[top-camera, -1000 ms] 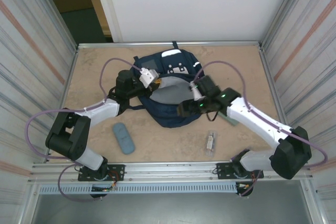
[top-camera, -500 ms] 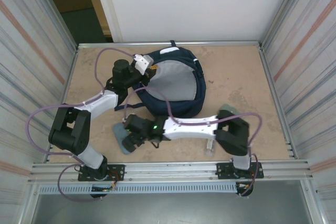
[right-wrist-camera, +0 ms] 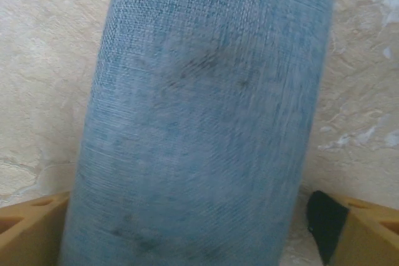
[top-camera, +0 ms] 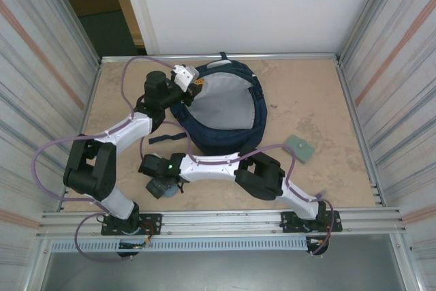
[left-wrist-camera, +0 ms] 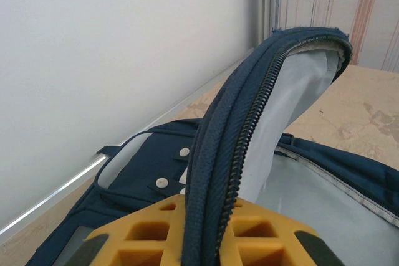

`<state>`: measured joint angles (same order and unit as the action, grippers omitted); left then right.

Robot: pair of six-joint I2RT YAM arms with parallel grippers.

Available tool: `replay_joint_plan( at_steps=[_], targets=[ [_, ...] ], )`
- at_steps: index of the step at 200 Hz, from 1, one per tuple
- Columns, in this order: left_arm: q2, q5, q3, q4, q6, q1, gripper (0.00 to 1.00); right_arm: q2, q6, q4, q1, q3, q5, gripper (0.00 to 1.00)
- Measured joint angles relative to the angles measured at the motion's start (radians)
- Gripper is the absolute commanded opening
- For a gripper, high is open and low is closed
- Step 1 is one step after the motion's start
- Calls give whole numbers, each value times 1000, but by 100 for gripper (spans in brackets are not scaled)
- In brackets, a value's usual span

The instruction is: Pack the student bag

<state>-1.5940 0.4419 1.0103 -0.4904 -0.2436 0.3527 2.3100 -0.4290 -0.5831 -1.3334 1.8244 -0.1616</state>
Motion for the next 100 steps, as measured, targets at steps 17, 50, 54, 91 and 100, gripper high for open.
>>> replay_joint_plan(
  at_steps=[17, 50, 54, 91, 100],
  targets=[
    [0, 5, 0, 0, -8, 0, 0, 5, -6, -17, 0, 8, -13, 62],
    [6, 11, 0, 13, -31, 0, 0, -55, -9, 18, 5, -93, -44, 49],
    [7, 11, 0, 14, -33, 0, 0, -72, -12, 19, 7, -119, -47, 48],
    [14, 22, 0, 26, -44, 0, 2, -294, -74, 30, 56, -416, -46, 44],
    [15, 21, 0, 26, -40, 0, 2, -368, -97, 26, 78, -488, -48, 45]
  ],
)
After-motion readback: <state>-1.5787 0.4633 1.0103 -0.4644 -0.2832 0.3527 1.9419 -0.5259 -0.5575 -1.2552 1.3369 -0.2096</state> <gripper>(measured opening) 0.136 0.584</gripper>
